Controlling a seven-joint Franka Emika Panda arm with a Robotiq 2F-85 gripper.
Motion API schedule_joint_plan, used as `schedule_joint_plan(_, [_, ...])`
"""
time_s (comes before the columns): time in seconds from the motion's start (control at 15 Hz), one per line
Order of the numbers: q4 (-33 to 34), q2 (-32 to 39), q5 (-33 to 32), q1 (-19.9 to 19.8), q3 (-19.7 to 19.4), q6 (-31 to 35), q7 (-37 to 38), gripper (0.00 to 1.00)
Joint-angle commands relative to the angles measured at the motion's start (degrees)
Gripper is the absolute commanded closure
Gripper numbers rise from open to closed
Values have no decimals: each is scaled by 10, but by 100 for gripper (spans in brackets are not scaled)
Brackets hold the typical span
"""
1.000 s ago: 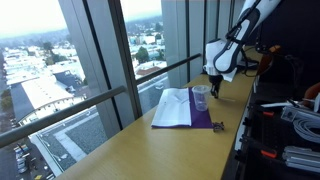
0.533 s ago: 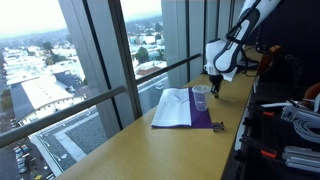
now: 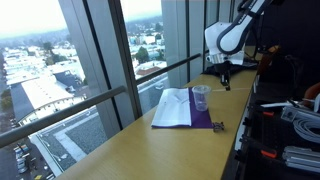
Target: Put the straw in the cup.
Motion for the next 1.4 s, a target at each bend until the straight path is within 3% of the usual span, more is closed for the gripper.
schedule_joint_plan(0.0, [-10,-113,24,-17,31,-140,-70,100])
schedule_joint_plan(0.27, [60,-164,86,-26,43,-311,-174,100])
schedule_joint_plan(0.67, [192,-71,200,-62,32,-446,-320,100])
schedule_joint_plan(0.93, [279,23,245,-98,40,-502,-340,100])
schedule_joint_plan(1.33, [392,121,328,-129,65,-570,-302,100])
